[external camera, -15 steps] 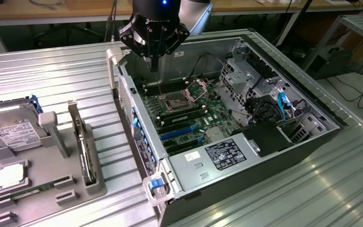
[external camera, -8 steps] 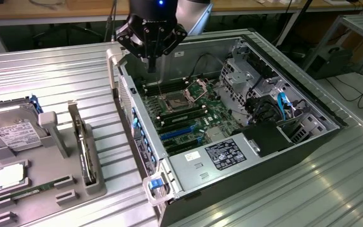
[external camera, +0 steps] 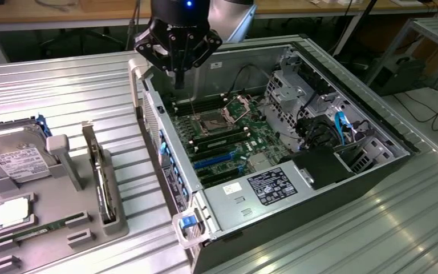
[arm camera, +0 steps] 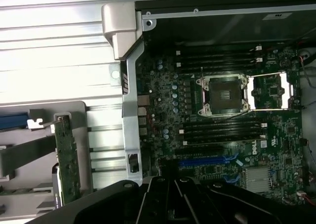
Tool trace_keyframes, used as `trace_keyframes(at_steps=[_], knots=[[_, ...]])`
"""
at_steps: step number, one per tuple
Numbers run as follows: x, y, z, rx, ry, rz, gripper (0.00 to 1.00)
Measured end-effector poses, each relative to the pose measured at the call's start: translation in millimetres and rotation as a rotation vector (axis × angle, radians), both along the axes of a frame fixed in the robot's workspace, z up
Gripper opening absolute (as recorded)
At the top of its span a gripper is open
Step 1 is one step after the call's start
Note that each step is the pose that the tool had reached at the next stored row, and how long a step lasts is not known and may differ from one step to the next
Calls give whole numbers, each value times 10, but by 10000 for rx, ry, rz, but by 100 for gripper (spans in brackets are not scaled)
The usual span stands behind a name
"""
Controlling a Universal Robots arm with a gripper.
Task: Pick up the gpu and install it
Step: 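Reach for the gpu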
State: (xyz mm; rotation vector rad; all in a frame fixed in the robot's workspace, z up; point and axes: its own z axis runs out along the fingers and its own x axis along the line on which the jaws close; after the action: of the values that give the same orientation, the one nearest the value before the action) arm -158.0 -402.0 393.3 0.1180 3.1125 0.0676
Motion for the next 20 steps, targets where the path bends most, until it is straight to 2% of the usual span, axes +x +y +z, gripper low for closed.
trace_keyframes(at_steps=[20], knots=[[-145,-20,0,0,0,0,11]])
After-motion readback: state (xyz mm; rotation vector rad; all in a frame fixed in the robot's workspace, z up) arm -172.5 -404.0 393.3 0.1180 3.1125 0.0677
